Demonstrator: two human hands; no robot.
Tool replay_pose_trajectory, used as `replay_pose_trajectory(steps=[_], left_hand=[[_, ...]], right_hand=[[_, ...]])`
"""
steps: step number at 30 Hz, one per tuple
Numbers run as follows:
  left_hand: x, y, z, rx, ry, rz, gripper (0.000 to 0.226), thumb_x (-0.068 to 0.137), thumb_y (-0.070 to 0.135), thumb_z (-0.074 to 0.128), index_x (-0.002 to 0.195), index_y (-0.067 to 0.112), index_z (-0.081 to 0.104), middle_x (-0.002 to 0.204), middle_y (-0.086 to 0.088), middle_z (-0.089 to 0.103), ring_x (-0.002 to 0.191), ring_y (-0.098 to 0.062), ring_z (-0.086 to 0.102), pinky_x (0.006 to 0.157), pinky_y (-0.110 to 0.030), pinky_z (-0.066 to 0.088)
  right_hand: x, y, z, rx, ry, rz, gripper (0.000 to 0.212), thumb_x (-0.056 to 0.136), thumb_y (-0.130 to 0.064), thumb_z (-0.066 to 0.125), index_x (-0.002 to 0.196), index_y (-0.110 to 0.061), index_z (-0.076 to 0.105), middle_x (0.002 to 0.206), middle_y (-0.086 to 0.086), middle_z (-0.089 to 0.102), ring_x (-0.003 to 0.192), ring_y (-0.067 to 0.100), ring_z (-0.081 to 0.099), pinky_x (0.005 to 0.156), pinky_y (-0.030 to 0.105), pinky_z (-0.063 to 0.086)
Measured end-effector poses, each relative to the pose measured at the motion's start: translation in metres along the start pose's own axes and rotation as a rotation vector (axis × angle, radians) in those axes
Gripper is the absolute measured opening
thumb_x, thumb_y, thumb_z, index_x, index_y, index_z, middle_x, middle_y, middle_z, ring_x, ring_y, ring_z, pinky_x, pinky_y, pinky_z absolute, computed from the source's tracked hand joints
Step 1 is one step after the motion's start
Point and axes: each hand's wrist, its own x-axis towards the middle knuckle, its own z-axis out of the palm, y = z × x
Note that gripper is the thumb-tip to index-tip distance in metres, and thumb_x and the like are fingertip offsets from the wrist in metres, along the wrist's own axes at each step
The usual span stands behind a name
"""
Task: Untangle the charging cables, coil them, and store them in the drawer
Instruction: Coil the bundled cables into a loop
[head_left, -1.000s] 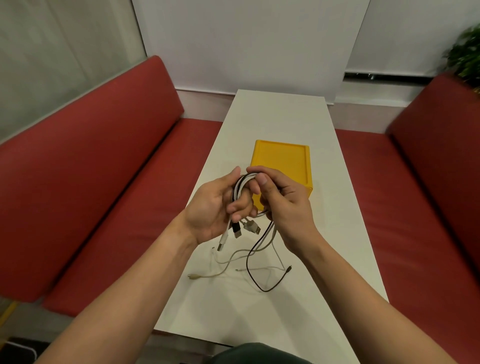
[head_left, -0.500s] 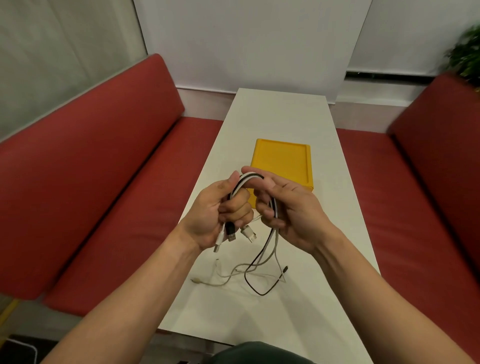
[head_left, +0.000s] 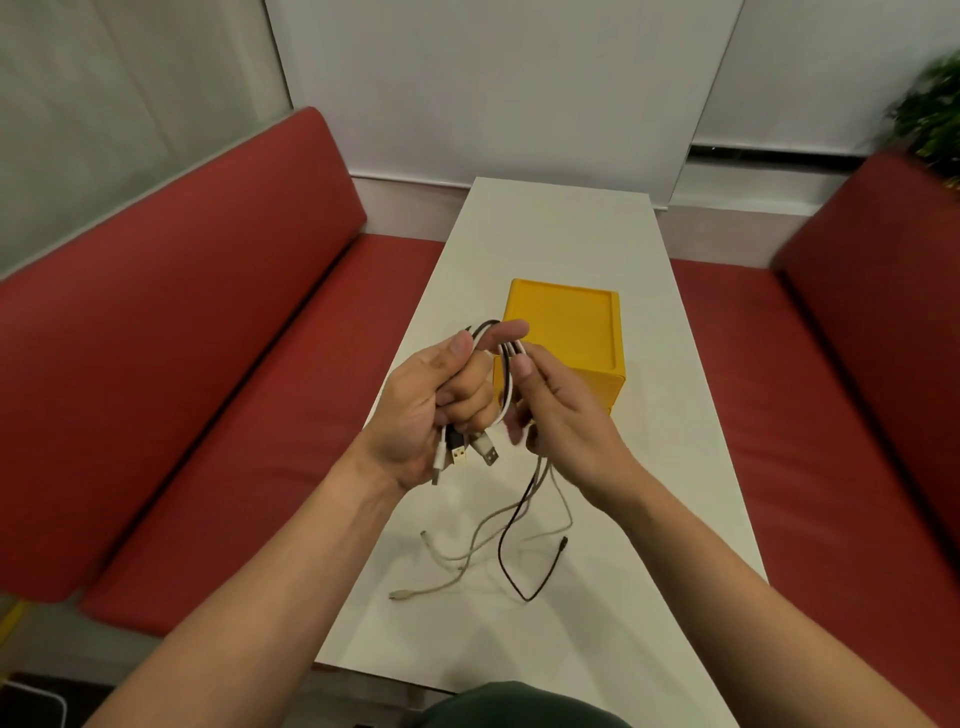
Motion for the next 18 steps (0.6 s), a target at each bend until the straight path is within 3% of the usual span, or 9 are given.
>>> replay_pose_trajectory(steps=[3, 5, 7, 8, 10, 13, 16, 18], left_hand=[[0.003, 0.003, 0.0, -0.01, 0.046, 0.025, 0.046, 0.107, 0.027, 0.037, 0.135, -0.002, 0.06, 0.056, 0.007, 0.021, 0.043, -0.005, 0.019, 0.045, -0.018, 0.029], [0.004, 0.003, 0.0, -0.008, 0.079, 0.041, 0.046, 0.107, 0.027, 0.037, 0.133, -0.003, 0.06, 0.055, 0.007, 0.023, 0.041, -0.003, 0.025, 0.046, -0.018, 0.035], [0.005, 0.004, 0.0, 0.022, 0.122, 0.065, 0.045, 0.107, 0.028, 0.038, 0.132, -0.003, 0.06, 0.052, 0.009, 0.028, 0.04, -0.002, 0.035, 0.049, -0.019, 0.043], [0.006, 0.004, -0.001, 0.042, 0.154, 0.077, 0.045, 0.108, 0.028, 0.038, 0.133, -0.002, 0.059, 0.052, 0.01, 0.03, 0.041, -0.002, 0.039, 0.051, -0.02, 0.045], [0.007, 0.006, -0.004, 0.068, 0.223, 0.093, 0.044, 0.109, 0.029, 0.039, 0.133, -0.001, 0.059, 0.053, 0.009, 0.032, 0.041, -0.003, 0.04, 0.05, -0.02, 0.045], [0.008, 0.007, -0.01, 0.134, 0.302, 0.075, 0.042, 0.11, 0.029, 0.038, 0.135, 0.001, 0.058, 0.058, 0.008, 0.04, 0.04, -0.002, 0.038, 0.045, -0.018, 0.037], [0.006, 0.004, -0.013, 0.214, 0.361, 0.065, 0.04, 0.11, 0.029, 0.04, 0.134, 0.005, 0.06, 0.064, 0.007, 0.048, 0.041, -0.004, 0.042, 0.044, -0.018, 0.035], [0.005, 0.001, -0.012, 0.24, 0.388, 0.063, 0.039, 0.111, 0.028, 0.041, 0.135, 0.003, 0.059, 0.066, 0.005, 0.054, 0.047, -0.007, 0.054, 0.047, -0.019, 0.044]], right_hand=[[-0.003, 0.012, 0.004, -0.322, 0.066, -0.096, 0.039, 0.112, -0.036, 0.034, 0.15, -0.034, 0.044, 0.08, -0.02, 0.058, 0.07, 0.002, 0.054, 0.069, 0.025, 0.041], [-0.005, 0.018, 0.006, -0.408, 0.037, -0.075, 0.048, 0.113, -0.035, 0.032, 0.159, -0.041, 0.026, 0.1, -0.017, 0.063, 0.088, 0.005, 0.06, 0.081, 0.03, 0.05], [-0.008, 0.02, 0.011, -0.398, -0.004, -0.029, 0.05, 0.112, -0.037, 0.032, 0.159, -0.045, 0.019, 0.11, -0.005, 0.063, 0.093, 0.012, 0.063, 0.086, 0.042, 0.058], [-0.01, 0.021, 0.014, -0.378, -0.01, 0.001, 0.049, 0.112, -0.037, 0.033, 0.159, -0.043, 0.02, 0.11, -0.003, 0.062, 0.09, 0.015, 0.064, 0.083, 0.045, 0.06], [-0.016, 0.024, 0.018, -0.376, -0.019, 0.048, 0.045, 0.112, -0.035, 0.034, 0.156, -0.031, 0.026, 0.104, -0.007, 0.056, 0.081, 0.009, 0.059, 0.078, 0.038, 0.057], [-0.026, 0.028, 0.021, -0.442, -0.076, 0.085, 0.037, 0.112, -0.032, 0.033, 0.149, -0.023, 0.034, 0.094, -0.014, 0.049, 0.074, 0.001, 0.046, 0.07, 0.024, 0.038], [-0.03, 0.025, 0.02, -0.541, -0.157, 0.116, 0.031, 0.112, -0.036, 0.03, 0.141, -0.031, 0.039, 0.08, -0.01, 0.052, 0.072, 0.016, 0.051, 0.067, 0.037, 0.041], [-0.031, 0.019, 0.019, -0.622, -0.2, 0.129, 0.025, 0.111, -0.039, 0.03, 0.133, -0.032, 0.04, 0.089, 0.0, 0.061, 0.079, 0.026, 0.056, 0.069, 0.04, 0.044]])
